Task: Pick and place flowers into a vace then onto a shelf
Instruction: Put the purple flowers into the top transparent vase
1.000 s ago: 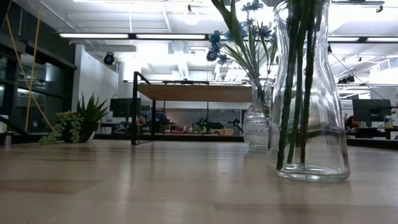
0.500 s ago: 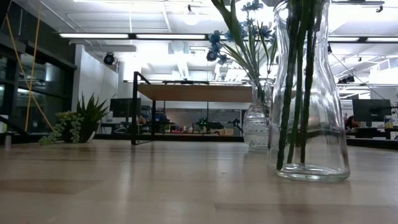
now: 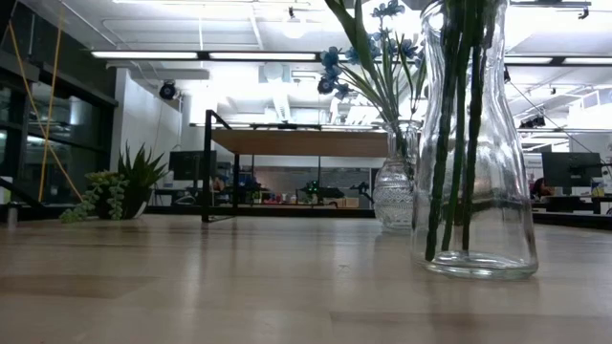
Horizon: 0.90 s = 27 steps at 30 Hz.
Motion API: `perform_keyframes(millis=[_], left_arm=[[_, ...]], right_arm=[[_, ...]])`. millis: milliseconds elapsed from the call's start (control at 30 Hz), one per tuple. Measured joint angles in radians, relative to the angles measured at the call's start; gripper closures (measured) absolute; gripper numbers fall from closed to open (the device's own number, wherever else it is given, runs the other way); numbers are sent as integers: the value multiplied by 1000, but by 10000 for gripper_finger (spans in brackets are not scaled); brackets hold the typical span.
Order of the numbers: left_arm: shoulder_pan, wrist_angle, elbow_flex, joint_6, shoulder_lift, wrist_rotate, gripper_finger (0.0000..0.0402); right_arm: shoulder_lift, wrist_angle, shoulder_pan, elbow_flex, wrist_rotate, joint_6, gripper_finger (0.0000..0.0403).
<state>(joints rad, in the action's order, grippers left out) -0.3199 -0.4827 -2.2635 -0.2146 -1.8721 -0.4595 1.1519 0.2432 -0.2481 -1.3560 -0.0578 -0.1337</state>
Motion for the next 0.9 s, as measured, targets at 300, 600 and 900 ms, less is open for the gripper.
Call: perform_keyframes(millis=[300,600,900], left_arm=[[-4,-67,-3,0,43,-15,234],[-3,-70,-3,0,60,-15,195],[-3,-95,-2,-3,60,12,176]], right_arm=[[-1,13,2,0,-11,-1,395],[-1,18,1,0,-15,0,395],[-25,21,1,0,-57,3,395]])
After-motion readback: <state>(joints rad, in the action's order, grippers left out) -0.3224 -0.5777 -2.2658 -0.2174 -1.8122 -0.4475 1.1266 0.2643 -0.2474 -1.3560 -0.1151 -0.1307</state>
